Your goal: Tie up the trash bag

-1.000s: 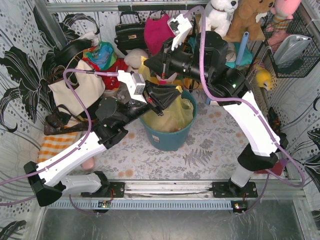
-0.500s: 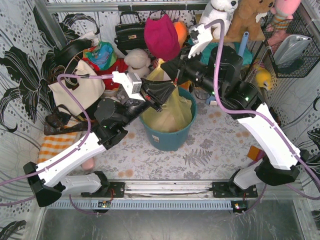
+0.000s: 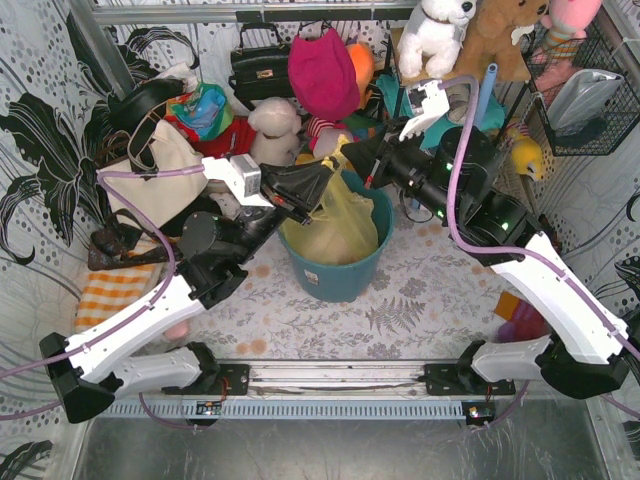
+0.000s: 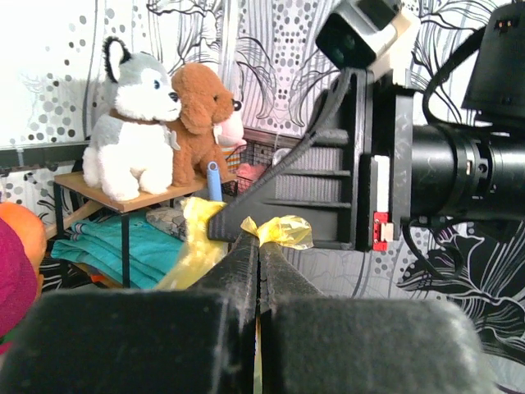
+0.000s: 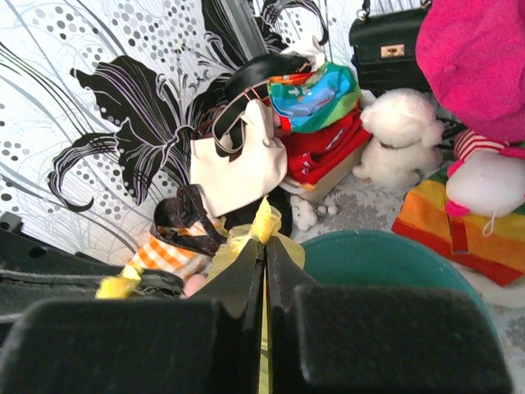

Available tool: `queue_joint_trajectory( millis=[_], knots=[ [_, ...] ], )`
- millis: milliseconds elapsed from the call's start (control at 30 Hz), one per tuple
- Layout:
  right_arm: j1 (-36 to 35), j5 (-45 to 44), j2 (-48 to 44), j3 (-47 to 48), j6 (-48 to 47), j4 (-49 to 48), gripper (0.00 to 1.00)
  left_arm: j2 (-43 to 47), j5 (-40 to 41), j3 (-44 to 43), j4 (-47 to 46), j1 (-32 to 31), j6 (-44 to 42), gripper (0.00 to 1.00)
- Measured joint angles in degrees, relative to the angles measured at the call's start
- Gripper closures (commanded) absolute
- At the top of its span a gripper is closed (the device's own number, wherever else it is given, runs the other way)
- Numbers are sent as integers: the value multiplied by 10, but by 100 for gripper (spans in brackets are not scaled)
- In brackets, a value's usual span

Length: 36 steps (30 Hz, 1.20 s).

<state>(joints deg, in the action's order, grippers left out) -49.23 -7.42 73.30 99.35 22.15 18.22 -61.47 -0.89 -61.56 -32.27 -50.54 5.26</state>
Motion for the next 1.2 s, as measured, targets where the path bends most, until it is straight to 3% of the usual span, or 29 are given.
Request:
queue_joint_trajectory(
  millis=[533, 867, 1200],
  knots=[
    [0, 6, -91, -181, 108, -101, 100, 13, 51, 17, -29, 1, 0, 100],
    [0, 94, -121, -273, 145, -207, 100, 13, 58, 17, -29, 1, 0, 100],
    [0, 168, -137, -294, 127, -234, 100, 13, 86, 17, -28, 2, 0, 100]
  ],
)
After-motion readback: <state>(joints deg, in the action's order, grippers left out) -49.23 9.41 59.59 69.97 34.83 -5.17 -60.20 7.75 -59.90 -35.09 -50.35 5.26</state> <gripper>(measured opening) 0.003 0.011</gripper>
